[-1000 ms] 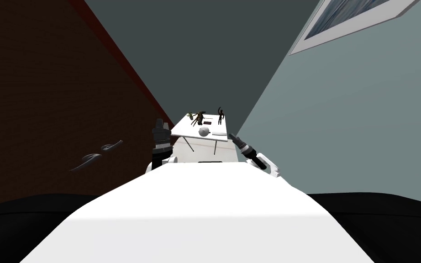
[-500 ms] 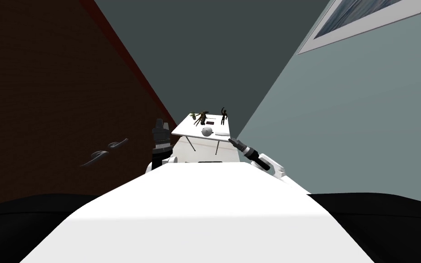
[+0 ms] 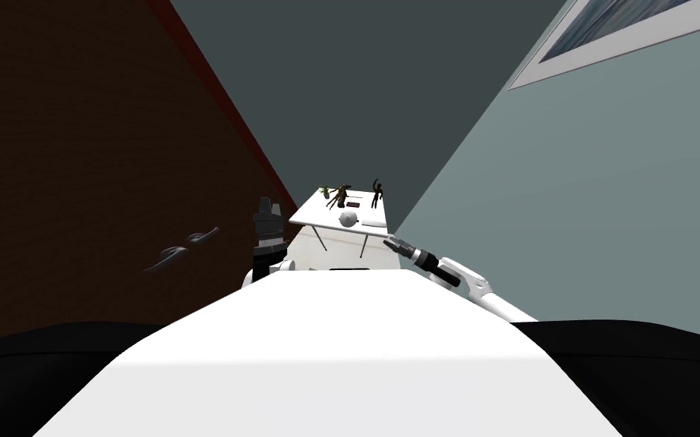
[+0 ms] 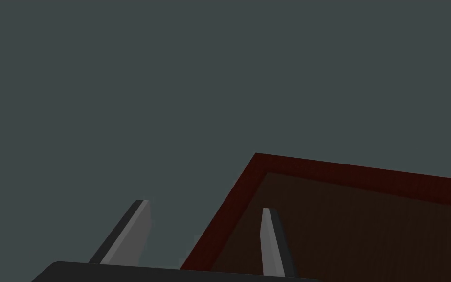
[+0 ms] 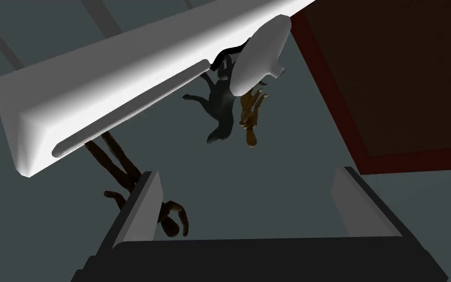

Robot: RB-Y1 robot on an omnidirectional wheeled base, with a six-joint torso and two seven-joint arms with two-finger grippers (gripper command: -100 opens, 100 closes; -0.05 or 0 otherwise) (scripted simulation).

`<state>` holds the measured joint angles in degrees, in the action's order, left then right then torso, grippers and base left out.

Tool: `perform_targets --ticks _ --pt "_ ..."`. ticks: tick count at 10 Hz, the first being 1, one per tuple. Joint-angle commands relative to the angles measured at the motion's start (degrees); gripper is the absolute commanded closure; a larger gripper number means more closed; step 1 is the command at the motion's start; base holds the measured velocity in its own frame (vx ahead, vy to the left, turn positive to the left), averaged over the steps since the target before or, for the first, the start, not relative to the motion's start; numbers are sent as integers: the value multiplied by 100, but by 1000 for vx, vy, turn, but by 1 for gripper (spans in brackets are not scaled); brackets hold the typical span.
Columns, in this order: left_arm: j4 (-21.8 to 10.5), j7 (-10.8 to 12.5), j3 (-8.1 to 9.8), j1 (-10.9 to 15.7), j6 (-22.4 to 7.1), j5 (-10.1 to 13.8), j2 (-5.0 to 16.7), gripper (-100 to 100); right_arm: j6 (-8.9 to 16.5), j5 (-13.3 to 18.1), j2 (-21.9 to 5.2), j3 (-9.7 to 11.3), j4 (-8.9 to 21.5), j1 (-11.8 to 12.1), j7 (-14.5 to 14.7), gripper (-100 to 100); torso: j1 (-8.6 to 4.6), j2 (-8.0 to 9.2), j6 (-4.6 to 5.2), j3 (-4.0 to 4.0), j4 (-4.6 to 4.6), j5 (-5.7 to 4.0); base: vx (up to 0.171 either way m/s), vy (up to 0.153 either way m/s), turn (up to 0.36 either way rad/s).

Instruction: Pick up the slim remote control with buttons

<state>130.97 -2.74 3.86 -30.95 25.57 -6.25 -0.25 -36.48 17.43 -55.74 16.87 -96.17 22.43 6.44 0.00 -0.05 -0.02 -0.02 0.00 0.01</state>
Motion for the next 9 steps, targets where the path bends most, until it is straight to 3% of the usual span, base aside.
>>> perform_targets --ticks 1,3,5,6,7,9 --pt "0 0 0 0 0 0 0 0 -68 175 -286 182 286 -6 53 -100 0 0 0 0 0 0 39 20 128" --pt "0 0 0 0 0 0 0 0 -68 175 -521 182 344 -6 53 -100 15 -3 2 -2 -1 3 20 33 35" --pt "0 0 0 0 0 0 0 0 -68 175 -521 182 344 -6 53 -100 11 2 1 1 0 2 8 19 23" --pt "0 0 0 0 0 0 0 0 -120 326 -797 336 632 -5 100 -100 8 2 0 1 1 1 21 45 119" --pt "0 0 0 0 0 0 0 0 -120 326 -895 336 634 -5 100 -100 15 0 0 0 0 3 2 51 27" --pt "0 0 0 0 0 0 0 0 -120 326 -895 336 634 -5 100 -100 10 2 0 1 1 2 8 16 27"
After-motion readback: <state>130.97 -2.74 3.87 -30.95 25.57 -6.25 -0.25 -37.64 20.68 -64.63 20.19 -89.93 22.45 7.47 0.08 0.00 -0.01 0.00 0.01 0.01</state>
